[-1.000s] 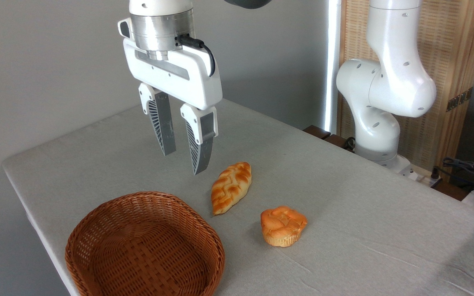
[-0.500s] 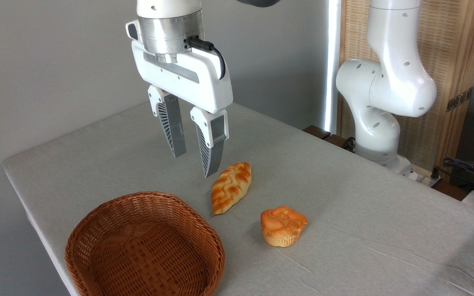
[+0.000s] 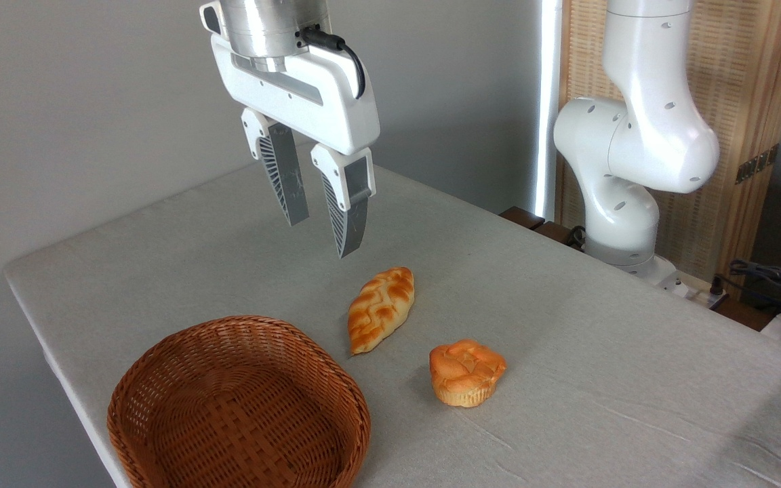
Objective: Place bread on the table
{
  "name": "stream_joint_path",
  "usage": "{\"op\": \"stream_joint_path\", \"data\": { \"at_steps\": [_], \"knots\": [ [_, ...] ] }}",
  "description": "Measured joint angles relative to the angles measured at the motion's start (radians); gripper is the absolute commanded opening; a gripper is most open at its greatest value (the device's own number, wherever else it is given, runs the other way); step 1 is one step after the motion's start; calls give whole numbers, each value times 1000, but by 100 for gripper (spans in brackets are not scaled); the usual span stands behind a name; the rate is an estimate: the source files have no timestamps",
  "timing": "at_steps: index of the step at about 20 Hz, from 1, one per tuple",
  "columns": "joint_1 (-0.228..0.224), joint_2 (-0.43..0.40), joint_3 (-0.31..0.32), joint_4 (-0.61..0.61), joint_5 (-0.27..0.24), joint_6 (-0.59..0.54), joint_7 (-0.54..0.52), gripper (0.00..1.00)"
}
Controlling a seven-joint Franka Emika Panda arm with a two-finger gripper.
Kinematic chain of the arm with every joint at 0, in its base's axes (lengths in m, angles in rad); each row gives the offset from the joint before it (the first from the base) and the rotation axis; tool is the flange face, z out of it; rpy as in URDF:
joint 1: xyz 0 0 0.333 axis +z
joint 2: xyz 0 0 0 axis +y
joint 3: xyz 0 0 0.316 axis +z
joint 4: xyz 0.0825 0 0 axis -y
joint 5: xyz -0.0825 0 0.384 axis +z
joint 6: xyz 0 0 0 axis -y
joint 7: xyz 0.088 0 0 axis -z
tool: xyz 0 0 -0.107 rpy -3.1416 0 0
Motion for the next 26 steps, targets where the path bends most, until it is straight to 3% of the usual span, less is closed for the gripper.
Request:
{"op": "stream_joint_path", "data": {
  "at_steps": [7, 14, 26],
  "knots": [
    [0, 19, -7, 12, 3, -3, 1, 100],
    [-6, 19, -8, 13, 37, -3, 1, 100],
    [-6, 21, -4, 19, 40, 34, 0, 100]
  ]
}}
